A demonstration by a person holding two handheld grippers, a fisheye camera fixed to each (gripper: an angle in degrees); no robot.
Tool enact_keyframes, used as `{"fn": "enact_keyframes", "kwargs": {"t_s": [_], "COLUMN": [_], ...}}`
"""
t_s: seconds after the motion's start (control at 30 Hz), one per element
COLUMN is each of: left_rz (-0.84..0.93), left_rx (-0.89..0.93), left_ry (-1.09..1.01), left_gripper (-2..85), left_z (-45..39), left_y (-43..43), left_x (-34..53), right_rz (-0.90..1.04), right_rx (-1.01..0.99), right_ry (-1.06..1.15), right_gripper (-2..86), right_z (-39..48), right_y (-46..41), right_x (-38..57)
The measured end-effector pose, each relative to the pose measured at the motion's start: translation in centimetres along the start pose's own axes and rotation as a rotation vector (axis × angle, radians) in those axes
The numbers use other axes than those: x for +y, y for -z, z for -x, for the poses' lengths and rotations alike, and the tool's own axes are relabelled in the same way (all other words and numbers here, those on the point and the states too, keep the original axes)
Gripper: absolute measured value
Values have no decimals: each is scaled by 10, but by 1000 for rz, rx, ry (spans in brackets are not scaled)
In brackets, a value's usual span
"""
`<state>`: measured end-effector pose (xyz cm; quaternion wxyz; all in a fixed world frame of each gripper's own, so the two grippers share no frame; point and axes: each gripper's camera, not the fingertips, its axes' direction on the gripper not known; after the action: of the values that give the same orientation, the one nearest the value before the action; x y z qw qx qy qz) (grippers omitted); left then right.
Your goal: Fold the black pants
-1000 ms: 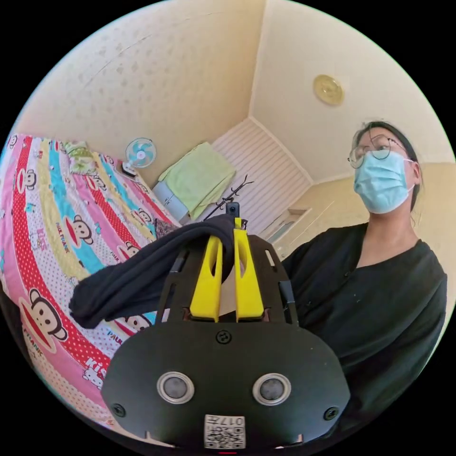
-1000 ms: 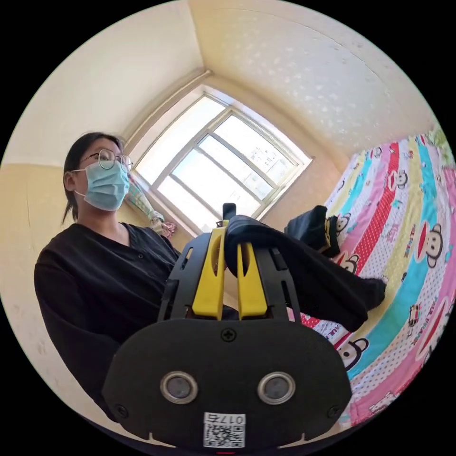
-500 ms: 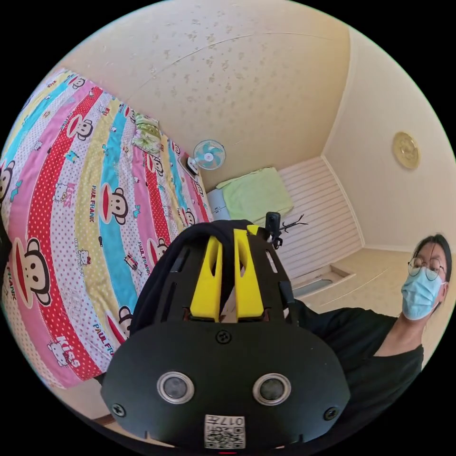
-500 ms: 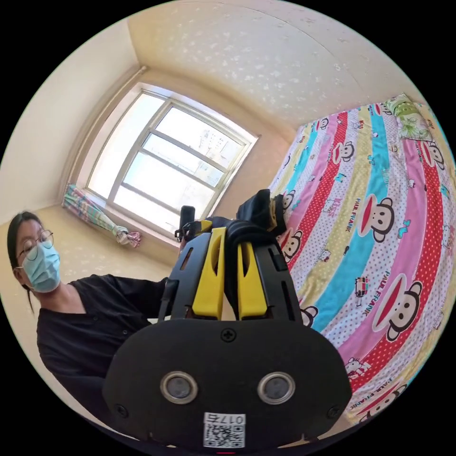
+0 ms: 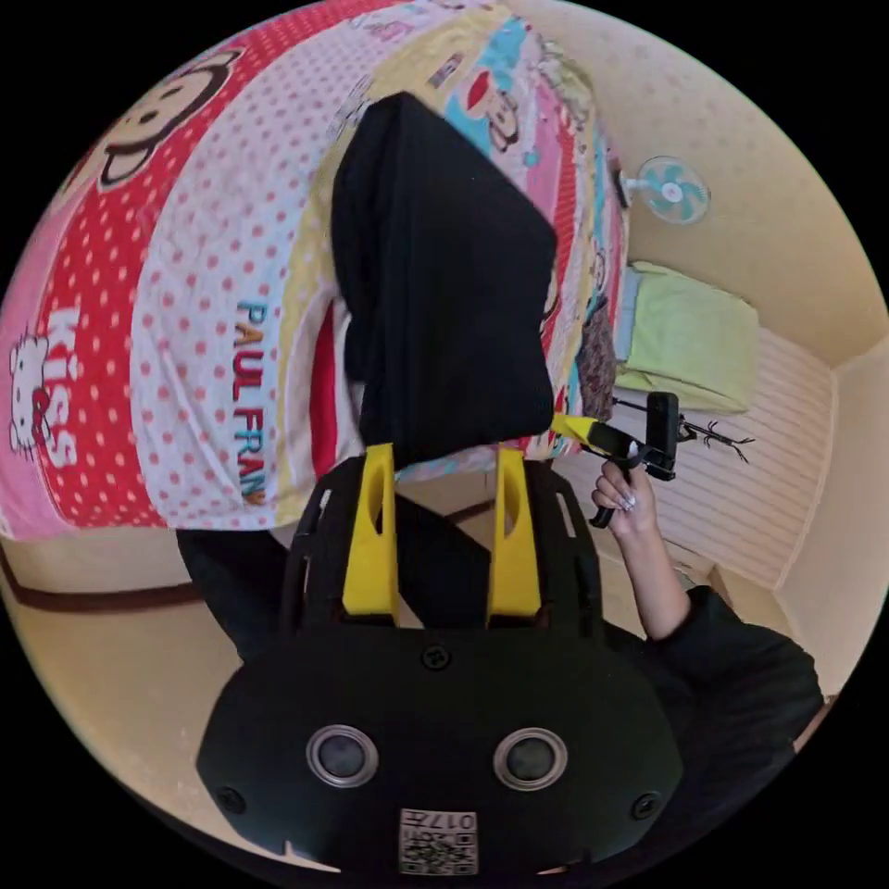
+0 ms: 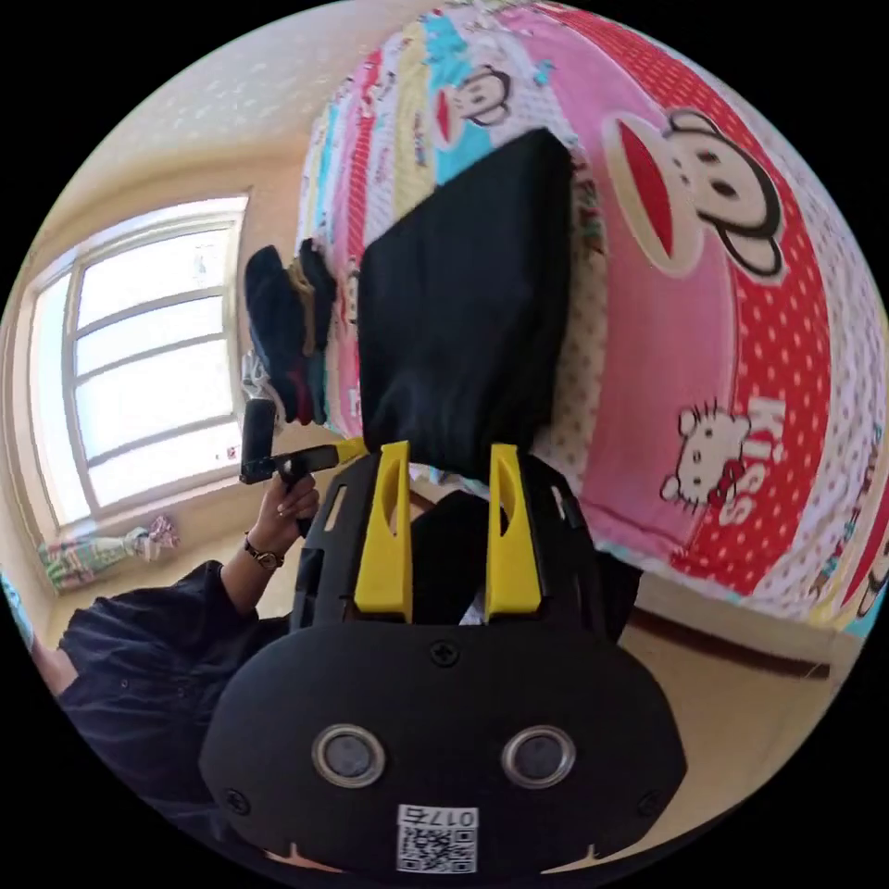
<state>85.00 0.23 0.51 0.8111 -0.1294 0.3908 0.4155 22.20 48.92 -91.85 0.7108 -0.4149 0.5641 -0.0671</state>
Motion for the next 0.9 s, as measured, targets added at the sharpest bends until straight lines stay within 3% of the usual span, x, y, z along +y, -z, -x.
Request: {"fn": "enact_keyframes", "kwargs": {"t_s": [0.07, 0.2, 0.37, 0.5, 0.6, 0.67, 0.8, 0.9], "left_rz": [2, -172, -299, -288, -353, -427, -304, -194], "left_rx": [69, 189, 167, 133, 45, 37, 278, 167], "left_ry": [34, 42, -71, -59, -34, -34, 107, 85], "left_gripper": [161, 163, 190, 212, 184, 161, 105, 98], "left_z": [16, 31, 24, 34, 39, 34, 46, 28], "left_y": [6, 68, 123, 126, 127, 133, 138, 152], "left_x": [9, -8, -87, -165, -178, -168, -151, -133], "right_rz": [-36, -161, -233, -211, -100, -148, -127, -24], "right_rx": [-73, -235, -205, -213, -295, -312, -321, -460], "right_ry": [-53, -101, -24, -35, -46, -30, -74, -68], "right_gripper": [130, 146, 163, 178, 175, 172, 150, 131], "right_z": [-18, -33, -21, -22, -24, -12, 6, 11], "right_y": [4, 32, 40, 9, -43, -59, -60, -55], "right_x": [15, 6, -61, -123, -148, -145, -130, -108]}}
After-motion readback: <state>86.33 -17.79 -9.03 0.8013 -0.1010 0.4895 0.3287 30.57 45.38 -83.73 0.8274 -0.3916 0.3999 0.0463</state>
